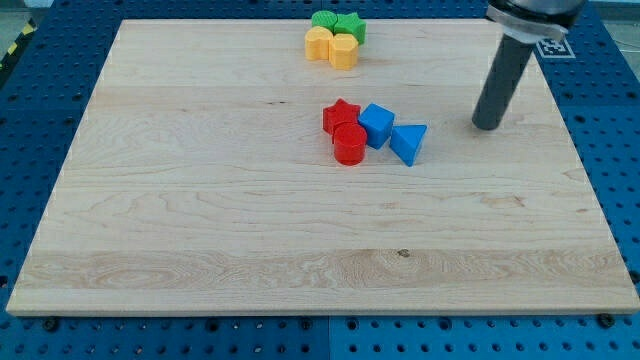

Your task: Move the blue blocks close to the red blocks

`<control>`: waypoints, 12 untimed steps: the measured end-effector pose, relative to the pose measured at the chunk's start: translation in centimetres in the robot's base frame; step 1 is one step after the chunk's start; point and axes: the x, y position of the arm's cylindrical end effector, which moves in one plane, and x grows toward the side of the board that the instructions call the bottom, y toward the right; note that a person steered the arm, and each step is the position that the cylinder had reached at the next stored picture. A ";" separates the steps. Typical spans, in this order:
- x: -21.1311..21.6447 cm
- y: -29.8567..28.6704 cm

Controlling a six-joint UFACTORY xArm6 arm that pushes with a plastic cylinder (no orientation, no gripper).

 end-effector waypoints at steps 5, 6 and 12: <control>0.8 -8.8; 1.2 -6.0; 4.8 -11.3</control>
